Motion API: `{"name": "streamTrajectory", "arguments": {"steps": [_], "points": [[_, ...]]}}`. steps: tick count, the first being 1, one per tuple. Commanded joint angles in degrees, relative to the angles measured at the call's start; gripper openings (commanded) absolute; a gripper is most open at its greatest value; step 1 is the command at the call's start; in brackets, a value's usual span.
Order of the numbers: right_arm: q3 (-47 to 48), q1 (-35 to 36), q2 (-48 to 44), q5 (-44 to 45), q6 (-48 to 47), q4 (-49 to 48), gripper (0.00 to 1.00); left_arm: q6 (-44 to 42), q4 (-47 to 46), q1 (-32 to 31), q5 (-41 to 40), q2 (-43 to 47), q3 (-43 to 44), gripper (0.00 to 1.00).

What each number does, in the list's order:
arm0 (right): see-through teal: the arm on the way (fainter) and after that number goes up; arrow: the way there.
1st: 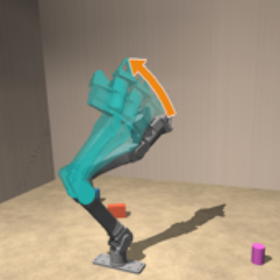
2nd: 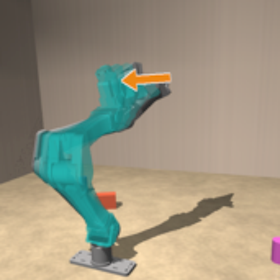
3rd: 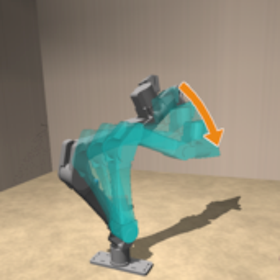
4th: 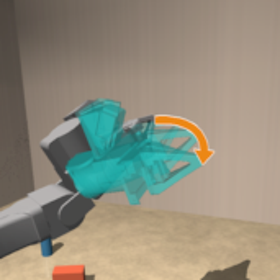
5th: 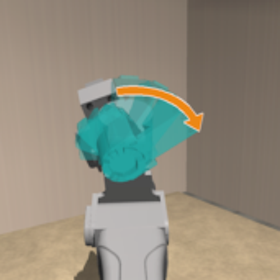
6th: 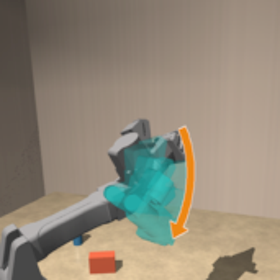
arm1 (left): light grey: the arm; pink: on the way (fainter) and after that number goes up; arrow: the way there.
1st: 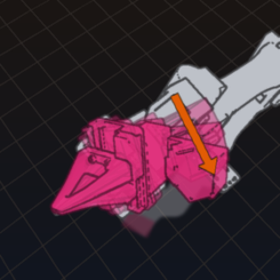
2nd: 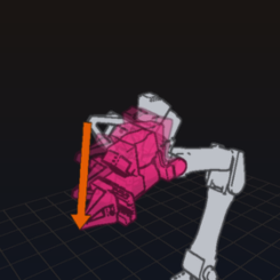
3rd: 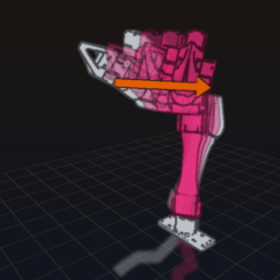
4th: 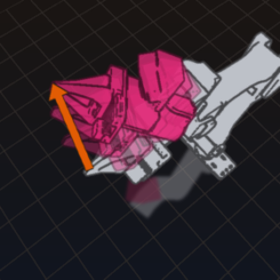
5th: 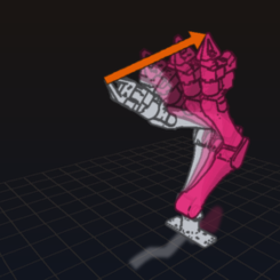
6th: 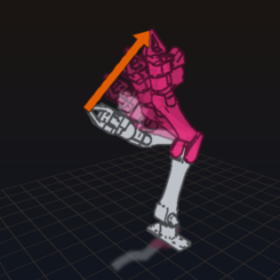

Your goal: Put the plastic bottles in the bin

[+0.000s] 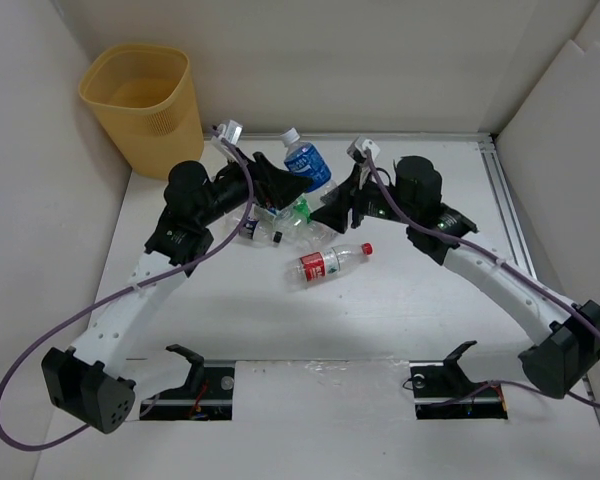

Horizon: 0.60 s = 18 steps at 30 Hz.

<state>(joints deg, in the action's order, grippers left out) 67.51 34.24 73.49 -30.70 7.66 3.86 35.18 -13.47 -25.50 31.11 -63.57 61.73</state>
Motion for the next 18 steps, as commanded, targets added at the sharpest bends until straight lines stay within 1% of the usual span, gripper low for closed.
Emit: {"name": "streamTrajectory", "arguments": {"steps": [1, 3, 8, 9, 11, 13, 14, 15, 16, 18], "points": [[1.7, 2.5, 1.1, -4.5, 2.5, -8.0, 0.00, 1.7, -7.4, 0.0, 3.6, 0.6, 0.5, 1.00], [2.4, 4.3, 1.6, -5.1, 3.1, -9.4, 0.00, 2.3, -6.9, 0.0, 3.6, -1.4, 0.5, 1.00], [3.9, 6.4, 4.6, -6.5, 3.7, -11.4, 0.00, 3.3, -8.4, 0.0, 4.1, -2.5, 0.5, 1.00], [3.9, 6.4, 4.6, -6.5, 3.7, -11.4, 0.00, 3.3, -9.0, 0.0, 4.1, -2.5, 0.5, 0.97], [3.9, 6.4, 4.6, -6.5, 3.7, -11.9, 0.00, 3.3, -9.0, 0.0, 4.8, -2.5, 0.5, 0.67], [4.5, 5.7, 5.2, -7.0, 4.7, -12.5, 0.01, 3.3, -8.1, 0.0, 4.8, -3.1, 2.2, 0.34], [4.5, 5.7, 5.2, -7.7, 4.7, -14.0, 0.05, 3.3, -7.5, 0.0, 4.8, -3.8, 2.8, 0.09], [4.5, 5.1, 5.2, -8.3, 5.4, -14.6, 0.11, 3.3, -7.5, 0.0, 4.8, -3.8, 3.4, 0.03], [4.5, 4.5, 5.2, -8.3, 6.0, -15.1, 0.27, 3.3, -6.7, 0.0, 4.8, -4.5, 4.7, 0.00], [4.5, 3.7, 5.2, -8.3, 6.0, -15.1, 0.60, 2.8, -5.3, 0.0, 3.7, -5.2, 6.3, 0.00]]}}
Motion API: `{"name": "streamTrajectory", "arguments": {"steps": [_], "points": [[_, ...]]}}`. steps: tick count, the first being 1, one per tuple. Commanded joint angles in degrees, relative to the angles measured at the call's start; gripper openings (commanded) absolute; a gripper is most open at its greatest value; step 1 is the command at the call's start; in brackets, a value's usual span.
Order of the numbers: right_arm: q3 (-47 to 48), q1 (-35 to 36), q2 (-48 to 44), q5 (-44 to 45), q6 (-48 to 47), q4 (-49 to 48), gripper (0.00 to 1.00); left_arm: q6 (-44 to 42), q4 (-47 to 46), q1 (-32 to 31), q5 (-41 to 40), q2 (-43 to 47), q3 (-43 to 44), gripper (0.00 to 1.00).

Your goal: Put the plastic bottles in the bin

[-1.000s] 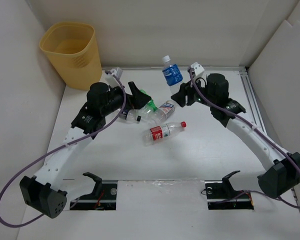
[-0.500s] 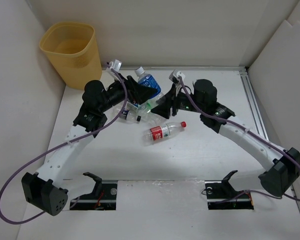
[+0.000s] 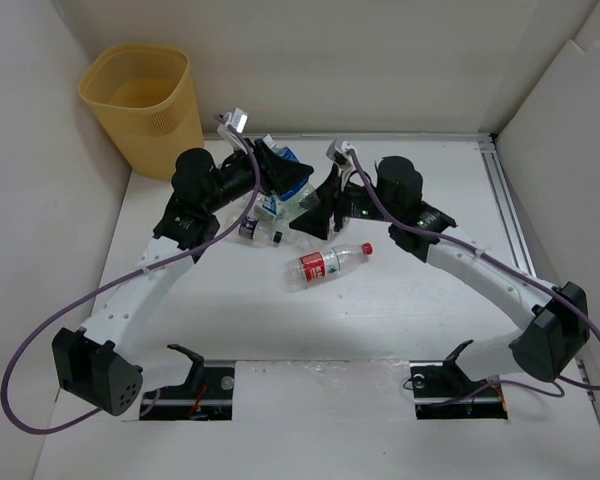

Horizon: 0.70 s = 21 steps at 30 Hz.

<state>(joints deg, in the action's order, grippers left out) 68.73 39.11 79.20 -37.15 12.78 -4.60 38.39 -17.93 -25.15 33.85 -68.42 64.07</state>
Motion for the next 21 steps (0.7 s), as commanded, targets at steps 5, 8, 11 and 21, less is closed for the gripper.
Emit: {"name": "streamTrajectory", "arguments": {"steps": [5, 8, 11, 21], "points": [[-1.0, -6.7, -2.8, 0.8, 1.5, -6.0, 1.00, -3.1, 10.2, 4.7, -11.1, -4.6, 16.8, 0.00], [-5.8, -9.7, -5.1, 1.5, 0.9, -4.9, 1.00, -4.3, 15.5, 10.8, -16.4, -9.2, 27.0, 0.00], [-9.1, -11.7, -5.8, 1.5, -0.7, -4.2, 1.00, -3.8, 18.0, 17.8, -19.6, -13.4, 34.1, 0.00], [-11.5, -12.3, -4.7, 0.4, -6.0, -1.1, 1.00, -2.0, 9.6, 32.7, -35.9, -26.5, 49.6, 0.00]]}}
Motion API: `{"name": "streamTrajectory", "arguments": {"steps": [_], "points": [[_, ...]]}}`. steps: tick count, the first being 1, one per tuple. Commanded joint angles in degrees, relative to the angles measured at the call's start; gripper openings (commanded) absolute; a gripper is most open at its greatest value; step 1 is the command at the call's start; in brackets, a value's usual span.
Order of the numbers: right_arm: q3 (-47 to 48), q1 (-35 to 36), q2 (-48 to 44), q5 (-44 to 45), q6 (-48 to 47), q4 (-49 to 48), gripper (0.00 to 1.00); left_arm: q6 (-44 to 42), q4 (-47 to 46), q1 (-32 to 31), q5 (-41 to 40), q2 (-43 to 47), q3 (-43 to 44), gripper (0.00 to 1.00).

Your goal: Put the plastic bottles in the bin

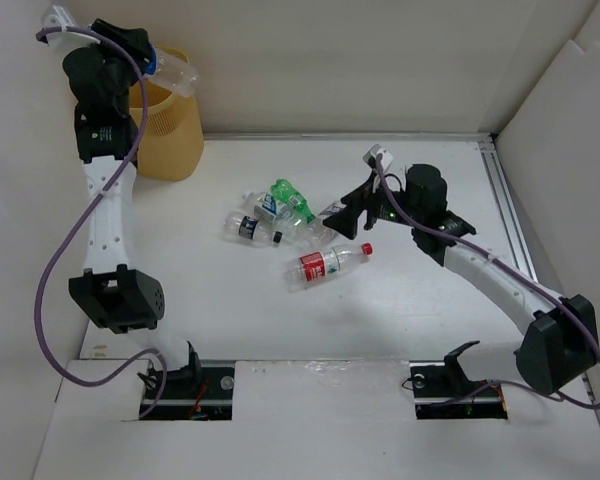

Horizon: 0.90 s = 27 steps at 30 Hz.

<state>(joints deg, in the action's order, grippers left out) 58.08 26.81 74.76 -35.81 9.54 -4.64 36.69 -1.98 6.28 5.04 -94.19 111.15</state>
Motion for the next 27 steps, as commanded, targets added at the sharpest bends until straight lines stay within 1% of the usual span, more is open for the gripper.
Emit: {"name": "streamTrajectory", "arguments": {"steps": [1, 3, 4, 7, 8, 11, 12, 13, 14, 15, 16, 17, 18, 19, 21, 23, 25, 27], "points": [[-1.6, 0.6, -0.2, -0.9, -2.8, -1.1, 1.00, -1.1, -8.7, 1.3, -11.8, -1.3, 2.5, 0.00], [-2.1, 1.9, -0.2, 0.5, -2.8, -1.1, 1.00, -2.4, -11.4, 1.3, -15.9, -2.9, 2.5, 0.00], [-2.1, 2.5, -0.2, 0.5, -2.8, -1.1, 1.00, -4.2, -14.5, 1.3, -20.2, -2.9, 0.8, 0.00], [-3.3, 5.4, -0.2, 3.4, -2.8, -1.7, 1.00, -6.0, -18.1, 1.8, -24.1, -6.3, 0.0, 0.00], [-4.2, 6.3, -0.2, 4.7, -2.8, -1.7, 1.00, -6.5, -18.1, 1.8, -26.8, -8.9, 1.7, 0.00], [-5.6, 9.0, 0.5, 4.7, -2.1, -4.5, 1.00, -5.8, -16.5, 3.6, -26.8, -14.2, 6.6, 0.00], [-5.6, 10.1, 0.5, 3.9, -1.4, -5.5, 1.00, -5.7, -14.5, 4.3, -26.8, -18.1, 11.3, 0.00], [-6.2, 10.7, 1.4, 3.9, -1.4, -6.3, 1.00, -5.7, -14.5, 4.4, -26.8, -19.9, 13.3, 0.00], [-6.2, 10.7, 2.0, 3.9, -1.4, -7.3, 1.00, -6.6, -14.5, 4.4, -26.0, -21.5, 17.0, 0.05], [-6.2, 11.6, 2.8, 3.9, -1.4, -7.3, 1.00, -6.6, -13.6, 4.4, -25.1, -25.0, 19.0, 0.15], [-6.2, 12.1, 2.8, 4.4, -1.4, -7.9, 1.00, -6.6, -12.9, 4.4, -25.1, -26.7, 21.1, 0.31], [-6.2, 12.1, 3.5, 5.0, -1.4, -7.9, 1.00, -6.6, -11.9, 4.4, -25.1, -28.2, 23.3, 0.76], [-6.2, 12.1, 3.5, 5.9, -1.4, -7.9, 1.00, -6.6, -11.3, 4.4, -24.5, -29.5, 26.8, 1.00], [-6.2, 12.1, 4.2, 6.8, -1.4, -7.9, 1.00, -6.6, -11.3, 4.4, -24.5, -31.7, 27.9, 1.00], [-5.7, 12.7, 4.2, 8.6, -1.4, -7.9, 1.00, -6.6, -12.3, 4.9, -23.9, -32.3, 27.9, 1.00], [-5.7, 12.7, 4.7, 12.6, -1.4, -6.5, 1.00, -6.6, -12.8, 4.9, -22.1, -33.0, 28.8, 1.00], [-5.0, 12.7, 4.7, 15.5, -1.4, -3.8, 1.00, -5.6, -12.8, 5.4, -21.5, -33.0, 29.5, 1.00], [-4.0, 12.7, 4.7, 21.4, -1.4, 0.0, 1.00, -5.6, -12.1, 5.4, -20.1, -31.1, 29.5, 1.00]]}}
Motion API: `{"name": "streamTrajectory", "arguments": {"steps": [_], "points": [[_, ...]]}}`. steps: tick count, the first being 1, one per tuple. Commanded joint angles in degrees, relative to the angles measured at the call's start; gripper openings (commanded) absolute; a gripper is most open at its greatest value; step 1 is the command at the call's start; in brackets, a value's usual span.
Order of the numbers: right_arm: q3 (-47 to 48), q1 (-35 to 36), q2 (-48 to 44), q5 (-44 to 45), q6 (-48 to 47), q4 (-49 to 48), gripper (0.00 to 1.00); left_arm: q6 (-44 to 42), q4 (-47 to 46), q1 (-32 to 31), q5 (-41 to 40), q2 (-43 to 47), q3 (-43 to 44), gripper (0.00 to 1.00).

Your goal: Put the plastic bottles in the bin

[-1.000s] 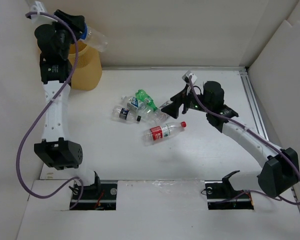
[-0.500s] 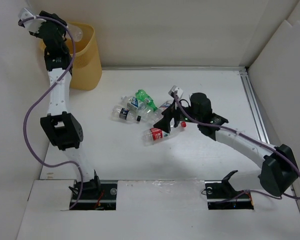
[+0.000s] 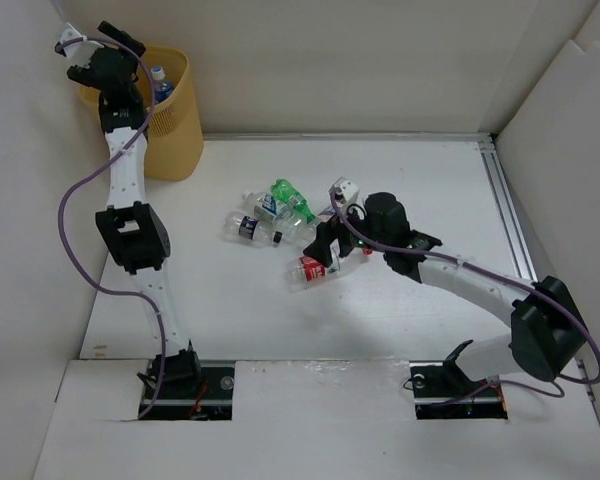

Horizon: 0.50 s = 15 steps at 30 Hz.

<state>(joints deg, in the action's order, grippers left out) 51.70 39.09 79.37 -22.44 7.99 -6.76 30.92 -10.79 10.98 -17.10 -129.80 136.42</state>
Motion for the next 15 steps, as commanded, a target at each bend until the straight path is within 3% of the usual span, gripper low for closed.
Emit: {"name": "streamTrajectory", "arguments": {"steps": [1, 5, 9, 12, 15], "points": [[3.0, 0.4, 0.1, 10.8, 0.9, 4.0, 1.00, 0.2, -2.6, 0.7, 3.0, 5.7, 4.2, 1.00], [7.7, 1.6, 0.1, 27.1, 5.4, 15.8, 1.00, -0.3, 1.7, 0.7, 13.8, 14.0, 0.0, 1.00], [13.2, 1.6, 1.3, 41.7, 16.1, 30.7, 1.00, -0.9, 5.9, 0.7, 23.2, 25.4, -13.0, 1.00], [13.3, 1.0, 0.7, 44.6, 23.8, 34.7, 1.00, -0.9, 9.0, -1.0, 29.7, 33.4, -21.4, 1.00], [9.6, 0.5, -2.8, 43.7, 31.2, 32.2, 1.00, -2.3, 12.6, -4.1, 32.9, 40.5, -27.9, 1.00]]}}
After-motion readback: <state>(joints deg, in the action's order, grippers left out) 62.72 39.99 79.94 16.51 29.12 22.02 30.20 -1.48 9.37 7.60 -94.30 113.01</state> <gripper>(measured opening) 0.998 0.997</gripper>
